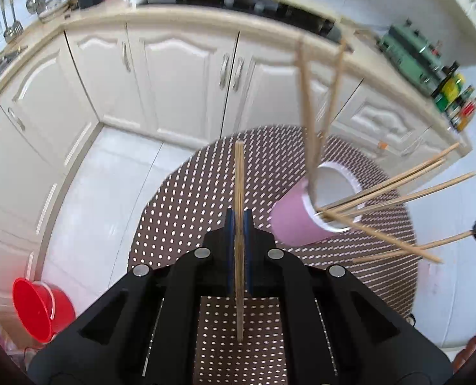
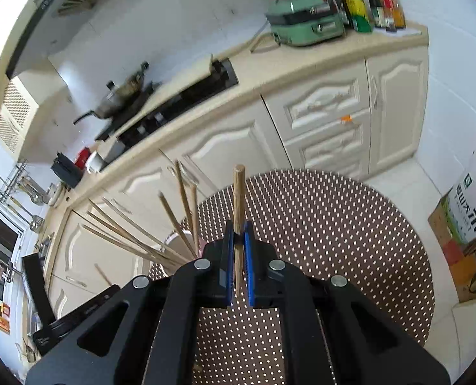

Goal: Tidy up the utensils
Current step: 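Lower both held chopsticks into the pink cup and open both grippers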

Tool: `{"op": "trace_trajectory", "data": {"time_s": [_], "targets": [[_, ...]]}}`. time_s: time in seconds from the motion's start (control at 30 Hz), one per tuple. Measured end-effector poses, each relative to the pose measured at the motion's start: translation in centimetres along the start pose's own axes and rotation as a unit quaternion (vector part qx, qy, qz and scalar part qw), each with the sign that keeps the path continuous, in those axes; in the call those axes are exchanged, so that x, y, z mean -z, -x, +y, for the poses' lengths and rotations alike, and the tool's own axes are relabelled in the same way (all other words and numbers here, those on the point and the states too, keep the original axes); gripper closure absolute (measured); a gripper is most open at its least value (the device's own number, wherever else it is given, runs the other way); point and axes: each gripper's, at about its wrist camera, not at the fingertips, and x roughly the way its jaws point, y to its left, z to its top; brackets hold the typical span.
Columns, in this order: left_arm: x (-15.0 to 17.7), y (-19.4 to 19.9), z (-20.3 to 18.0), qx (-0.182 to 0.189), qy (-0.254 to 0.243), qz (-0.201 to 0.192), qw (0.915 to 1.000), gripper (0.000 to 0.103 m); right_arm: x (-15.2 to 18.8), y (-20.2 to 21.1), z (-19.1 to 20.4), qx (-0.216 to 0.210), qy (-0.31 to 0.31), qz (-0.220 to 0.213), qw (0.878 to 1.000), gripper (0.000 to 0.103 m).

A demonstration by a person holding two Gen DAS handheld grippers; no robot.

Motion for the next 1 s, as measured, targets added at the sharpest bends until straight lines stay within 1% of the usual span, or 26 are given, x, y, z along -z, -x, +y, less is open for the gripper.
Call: {"op": "trace_trajectory", "data": {"time_s": [0.1, 0.17, 0.23, 0.37, 0.5, 0.6, 0.8, 0.93, 1.0], "targets": [[-0.5, 2.4, -0.8, 0.005, -0.006, -0.029, 0.9996, 0.097, -0.5, 1.1, 0.2, -0.011, 0.003, -0.013, 1.0, 0.098], [-0.5, 3.9, -1.3, 0.015, -0.01, -0.041, 0.999, 0.097, -0.8, 1.9, 0.2, -0.015, 0.003, -0.026, 1.0, 0.098], [-0.7, 5.2, -1.9, 0.017, -0.018, -0.057, 0.9981, 0.097, -1.2, 2.4, 0.3, -0.023, 0.003, -0.036, 0.999, 0.098], [-0.8, 7.4, -2.6, 0.033, -0.021, -0.079, 0.9961, 0.097, -1.7, 3.1, 0.7, -0.035, 0.005, -0.047, 0.998, 0.098], [-1.1, 9.7, -3.4, 0.036, -0.035, -0.103, 0.9935, 0.097, -2.4, 3.6, 1.5, -0.047, 0.015, -0.06, 0.997, 0.098], [-1.4, 11.1, -4.0, 0.045, -0.039, -0.117, 0.9913, 0.097, -2.7, 3.9, 2.0, -0.053, 0.019, -0.069, 0.996, 0.098], [-2.3, 13.0, -4.7, 0.061, -0.044, -0.14, 0.9873, 0.097, -2.6, 3.1, 3.1, -0.061, 0.038, -0.066, 0.995, 0.098], [-3.1, 13.1, -4.9, 0.07, -0.041, -0.153, 0.9848, 0.097, -2.1, 1.8, 4.1, -0.057, 0.052, -0.057, 0.995, 0.098], [-3.4, 12.7, -5.0, 0.069, -0.04, -0.151, 0.9853, 0.097, -1.8, 1.1, 4.5, -0.054, 0.058, -0.051, 0.996, 0.098]]}}
